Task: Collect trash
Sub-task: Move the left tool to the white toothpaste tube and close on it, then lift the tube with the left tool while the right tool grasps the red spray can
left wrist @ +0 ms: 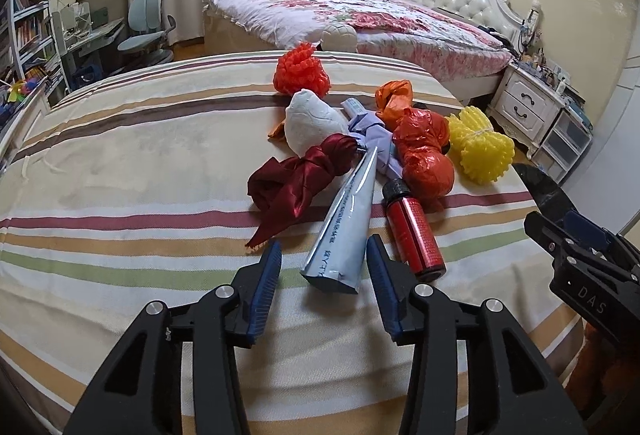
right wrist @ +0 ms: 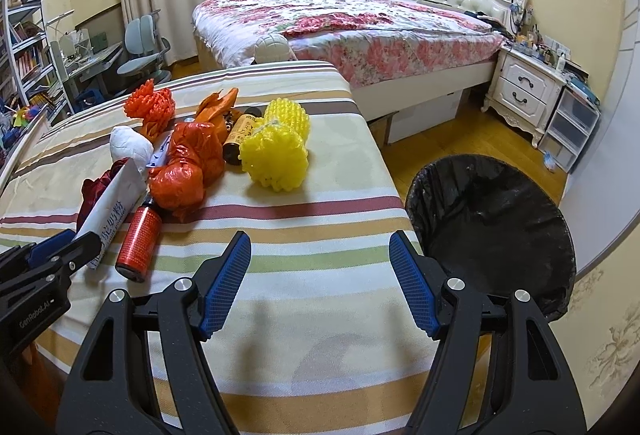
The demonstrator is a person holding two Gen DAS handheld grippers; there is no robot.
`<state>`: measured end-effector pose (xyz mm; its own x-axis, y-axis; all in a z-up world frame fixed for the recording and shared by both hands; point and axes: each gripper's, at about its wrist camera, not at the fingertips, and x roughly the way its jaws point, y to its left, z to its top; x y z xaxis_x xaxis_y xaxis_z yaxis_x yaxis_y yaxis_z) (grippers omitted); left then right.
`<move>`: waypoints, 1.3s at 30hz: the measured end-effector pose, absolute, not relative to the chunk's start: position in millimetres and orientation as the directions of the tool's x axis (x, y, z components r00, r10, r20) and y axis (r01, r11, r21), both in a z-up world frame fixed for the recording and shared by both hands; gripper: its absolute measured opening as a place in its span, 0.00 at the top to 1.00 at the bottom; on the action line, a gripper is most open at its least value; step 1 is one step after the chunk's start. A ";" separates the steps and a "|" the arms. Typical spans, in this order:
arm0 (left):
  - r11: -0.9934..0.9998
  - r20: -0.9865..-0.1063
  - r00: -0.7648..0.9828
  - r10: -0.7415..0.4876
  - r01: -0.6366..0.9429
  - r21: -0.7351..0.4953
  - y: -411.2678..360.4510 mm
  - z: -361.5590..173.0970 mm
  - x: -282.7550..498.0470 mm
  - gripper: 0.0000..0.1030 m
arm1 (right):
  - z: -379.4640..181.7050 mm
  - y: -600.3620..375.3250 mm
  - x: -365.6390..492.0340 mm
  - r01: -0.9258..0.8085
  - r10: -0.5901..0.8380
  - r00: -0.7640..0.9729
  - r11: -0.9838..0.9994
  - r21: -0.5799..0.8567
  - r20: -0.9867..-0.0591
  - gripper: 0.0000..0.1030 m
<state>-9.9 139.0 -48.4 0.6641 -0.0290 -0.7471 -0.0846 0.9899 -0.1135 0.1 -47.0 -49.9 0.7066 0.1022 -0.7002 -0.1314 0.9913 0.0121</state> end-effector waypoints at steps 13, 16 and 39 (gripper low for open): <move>0.999 -0.745 0.667 0.005 -0.036 -0.025 116.1 -54.1 -0.6 0.60 | -57.9 -51.8 1.3 -0.126 0.109 0.695 0.992 0.029 -0.710 0.32; 0.999 -0.754 0.657 -0.001 -0.028 -0.025 115.9 -57.5 3.0 0.69 | -58.4 -53.1 1.2 -0.124 0.112 0.695 0.992 0.035 -0.710 0.32; 0.990 -0.670 0.743 0.004 -0.095 -0.100 163.0 -23.4 -50.4 0.82 | -44.5 -4.5 -15.8 -0.232 0.163 0.694 0.973 -0.003 -0.702 0.32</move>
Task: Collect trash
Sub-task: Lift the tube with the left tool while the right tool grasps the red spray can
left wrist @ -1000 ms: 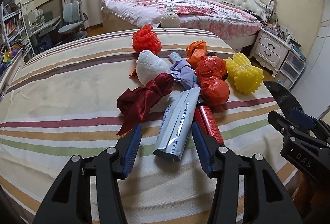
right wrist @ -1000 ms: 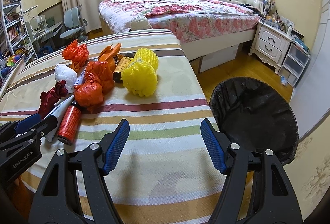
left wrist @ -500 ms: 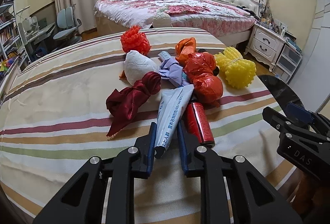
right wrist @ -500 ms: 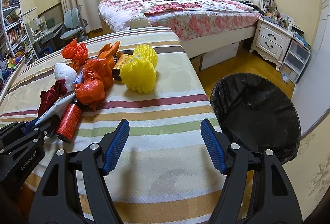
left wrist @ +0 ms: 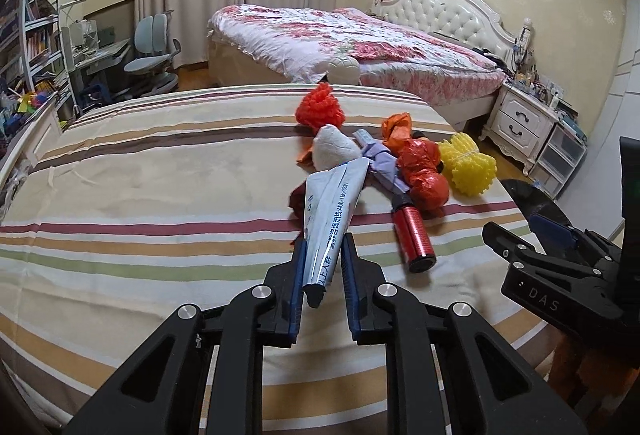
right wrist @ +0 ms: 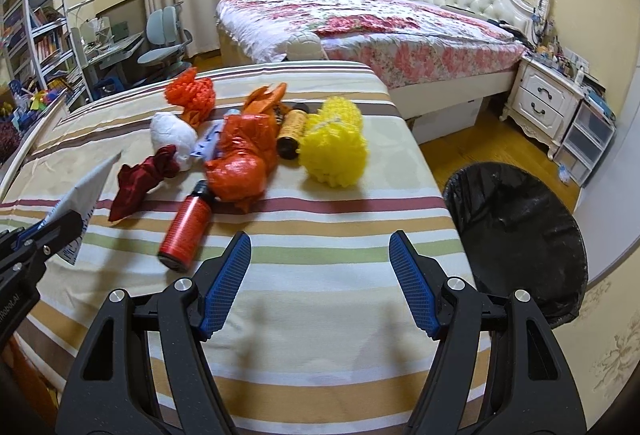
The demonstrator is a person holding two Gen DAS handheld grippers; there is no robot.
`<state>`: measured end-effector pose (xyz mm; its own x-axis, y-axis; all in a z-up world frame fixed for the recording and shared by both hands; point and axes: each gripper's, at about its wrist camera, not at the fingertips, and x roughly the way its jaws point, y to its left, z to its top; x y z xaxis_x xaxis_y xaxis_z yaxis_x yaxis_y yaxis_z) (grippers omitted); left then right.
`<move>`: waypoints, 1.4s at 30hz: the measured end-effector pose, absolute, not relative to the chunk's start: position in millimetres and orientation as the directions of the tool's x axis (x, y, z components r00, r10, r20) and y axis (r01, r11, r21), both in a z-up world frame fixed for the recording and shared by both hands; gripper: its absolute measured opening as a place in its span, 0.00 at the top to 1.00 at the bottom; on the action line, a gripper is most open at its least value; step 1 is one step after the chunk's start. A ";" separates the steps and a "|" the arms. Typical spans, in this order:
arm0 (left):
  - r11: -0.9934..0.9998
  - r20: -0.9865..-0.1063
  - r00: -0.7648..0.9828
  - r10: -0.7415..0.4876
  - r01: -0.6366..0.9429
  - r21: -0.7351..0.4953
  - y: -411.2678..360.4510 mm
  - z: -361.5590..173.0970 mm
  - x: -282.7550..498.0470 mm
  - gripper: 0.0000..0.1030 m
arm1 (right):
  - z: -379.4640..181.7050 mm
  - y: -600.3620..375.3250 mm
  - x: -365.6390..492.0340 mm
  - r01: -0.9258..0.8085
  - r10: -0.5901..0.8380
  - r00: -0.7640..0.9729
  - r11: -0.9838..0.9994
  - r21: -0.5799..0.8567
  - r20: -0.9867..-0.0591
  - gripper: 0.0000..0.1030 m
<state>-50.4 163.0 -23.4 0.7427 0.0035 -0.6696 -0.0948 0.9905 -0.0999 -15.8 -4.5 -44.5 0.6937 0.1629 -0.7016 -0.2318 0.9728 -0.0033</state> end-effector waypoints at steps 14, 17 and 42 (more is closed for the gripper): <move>0.962 -0.669 0.728 0.149 -0.262 -0.071 231.7 -40.1 -55.4 0.82 | -50.1 56.5 -17.0 -0.351 0.224 0.640 0.936 -0.019 -0.735 0.45; 0.961 -0.672 0.726 0.145 -0.266 -0.079 236.3 -42.6 -55.3 0.82 | -53.7 65.3 -14.9 -0.364 0.230 0.626 0.931 -0.019 -0.745 0.52; 0.975 -0.639 0.769 0.020 -0.156 -0.158 193.5 -23.1 -55.3 0.82 | -27.7 23.2 -36.3 -0.322 0.249 0.683 0.947 0.023 -0.687 0.77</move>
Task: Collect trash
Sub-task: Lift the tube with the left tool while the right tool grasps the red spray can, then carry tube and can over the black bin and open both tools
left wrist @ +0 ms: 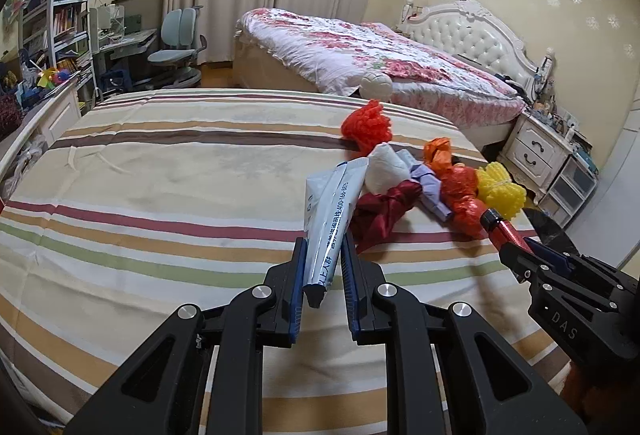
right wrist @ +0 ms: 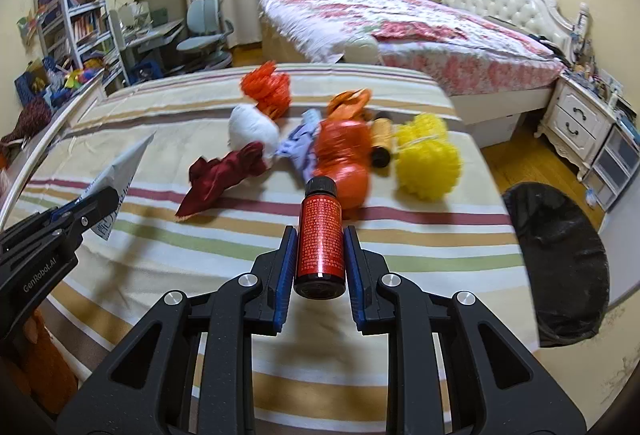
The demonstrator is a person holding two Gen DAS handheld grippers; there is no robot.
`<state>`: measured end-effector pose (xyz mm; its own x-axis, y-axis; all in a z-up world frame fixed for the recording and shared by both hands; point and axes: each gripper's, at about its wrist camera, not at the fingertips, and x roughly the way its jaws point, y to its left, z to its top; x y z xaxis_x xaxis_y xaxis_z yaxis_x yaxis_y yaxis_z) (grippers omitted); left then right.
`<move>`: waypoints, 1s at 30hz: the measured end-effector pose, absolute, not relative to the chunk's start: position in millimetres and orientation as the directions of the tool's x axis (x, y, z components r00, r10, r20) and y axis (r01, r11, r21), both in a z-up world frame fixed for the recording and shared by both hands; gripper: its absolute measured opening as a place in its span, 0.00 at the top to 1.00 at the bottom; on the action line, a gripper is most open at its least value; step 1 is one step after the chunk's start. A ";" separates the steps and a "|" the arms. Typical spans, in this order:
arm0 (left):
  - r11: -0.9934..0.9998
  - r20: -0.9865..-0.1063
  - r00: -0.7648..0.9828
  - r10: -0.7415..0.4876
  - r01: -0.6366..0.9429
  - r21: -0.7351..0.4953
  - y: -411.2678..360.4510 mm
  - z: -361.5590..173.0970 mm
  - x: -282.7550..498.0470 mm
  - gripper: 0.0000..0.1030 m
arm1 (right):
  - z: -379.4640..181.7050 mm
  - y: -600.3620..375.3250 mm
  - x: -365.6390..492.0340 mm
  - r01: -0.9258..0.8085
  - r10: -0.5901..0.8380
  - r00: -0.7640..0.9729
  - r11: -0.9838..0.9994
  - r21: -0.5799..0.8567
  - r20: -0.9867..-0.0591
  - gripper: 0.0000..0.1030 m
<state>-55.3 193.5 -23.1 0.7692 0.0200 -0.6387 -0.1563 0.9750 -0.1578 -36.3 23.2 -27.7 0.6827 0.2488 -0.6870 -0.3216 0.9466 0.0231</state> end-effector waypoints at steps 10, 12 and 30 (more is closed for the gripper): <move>0.986 -0.602 0.794 -0.089 -0.016 -0.167 134.0 -3.6 -35.5 0.82 | -15.4 -42.5 -25.6 -0.187 0.155 0.744 0.982 0.020 -0.650 0.77; 0.986 -0.600 0.791 -0.115 0.016 -0.168 120.2 -1.9 -28.9 0.82 | -15.5 -60.5 -20.2 -0.149 0.126 0.751 0.989 0.020 -0.648 0.77; 0.949 -0.626 0.714 -0.313 0.261 -0.176 -23.2 -17.5 44.1 0.82 | -52.3 -188.6 24.3 0.110 -0.057 0.732 0.993 0.036 -0.679 0.77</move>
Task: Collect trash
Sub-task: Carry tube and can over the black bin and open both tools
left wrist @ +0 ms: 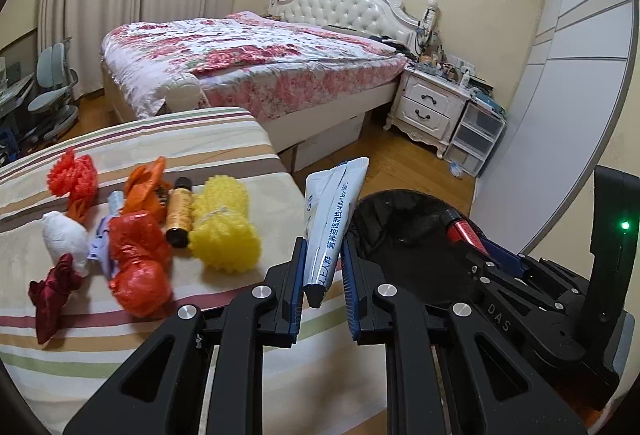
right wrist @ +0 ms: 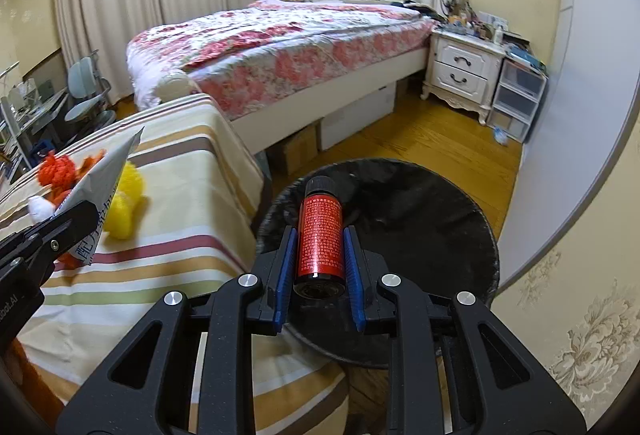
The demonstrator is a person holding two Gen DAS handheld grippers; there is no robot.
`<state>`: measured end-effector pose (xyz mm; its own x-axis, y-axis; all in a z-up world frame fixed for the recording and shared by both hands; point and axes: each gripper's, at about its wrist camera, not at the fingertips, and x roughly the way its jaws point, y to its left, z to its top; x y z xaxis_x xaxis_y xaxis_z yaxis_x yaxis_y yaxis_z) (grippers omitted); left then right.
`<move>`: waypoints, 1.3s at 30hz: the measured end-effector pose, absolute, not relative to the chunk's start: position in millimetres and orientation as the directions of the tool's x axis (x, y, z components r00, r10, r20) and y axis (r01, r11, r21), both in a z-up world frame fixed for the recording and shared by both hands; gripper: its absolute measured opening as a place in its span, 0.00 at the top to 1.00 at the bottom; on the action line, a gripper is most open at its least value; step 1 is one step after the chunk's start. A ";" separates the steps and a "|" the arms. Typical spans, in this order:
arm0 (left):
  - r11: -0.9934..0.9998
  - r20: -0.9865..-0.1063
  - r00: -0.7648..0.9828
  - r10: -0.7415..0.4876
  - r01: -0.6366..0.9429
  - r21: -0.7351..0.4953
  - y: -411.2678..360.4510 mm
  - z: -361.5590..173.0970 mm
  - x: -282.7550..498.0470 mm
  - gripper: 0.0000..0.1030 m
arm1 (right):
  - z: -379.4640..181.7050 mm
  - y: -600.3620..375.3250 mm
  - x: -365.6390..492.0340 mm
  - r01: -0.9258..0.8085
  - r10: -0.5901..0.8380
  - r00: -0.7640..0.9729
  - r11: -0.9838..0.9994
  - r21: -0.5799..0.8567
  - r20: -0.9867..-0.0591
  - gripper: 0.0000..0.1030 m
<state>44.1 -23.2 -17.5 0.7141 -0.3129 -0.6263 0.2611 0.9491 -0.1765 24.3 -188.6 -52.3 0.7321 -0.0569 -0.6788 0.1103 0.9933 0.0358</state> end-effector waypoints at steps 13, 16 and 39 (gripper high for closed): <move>0.931 -0.663 0.667 -0.340 0.340 -0.136 -90.2 -37.4 78.2 0.82 | -69.2 -247.2 41.7 0.217 -0.111 0.711 0.974 0.066 -0.695 0.77; 0.930 -0.672 0.660 -0.334 0.347 -0.122 -100.6 -40.9 87.1 0.82 | -72.8 -254.1 46.6 0.227 -0.114 0.703 0.971 0.070 -0.702 0.77; 0.924 -0.706 0.638 -0.307 0.377 -0.062 -136.7 -57.3 105.1 0.47 | -90.3 -284.5 64.3 0.288 -0.118 0.671 0.951 0.110 -0.732 0.75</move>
<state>105.1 -136.7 -57.3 0.6382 -0.3074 -0.7058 0.3766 0.9243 -0.0621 64.3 -284.5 -90.3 0.6711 -0.1185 -0.7319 0.2881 0.9512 0.1102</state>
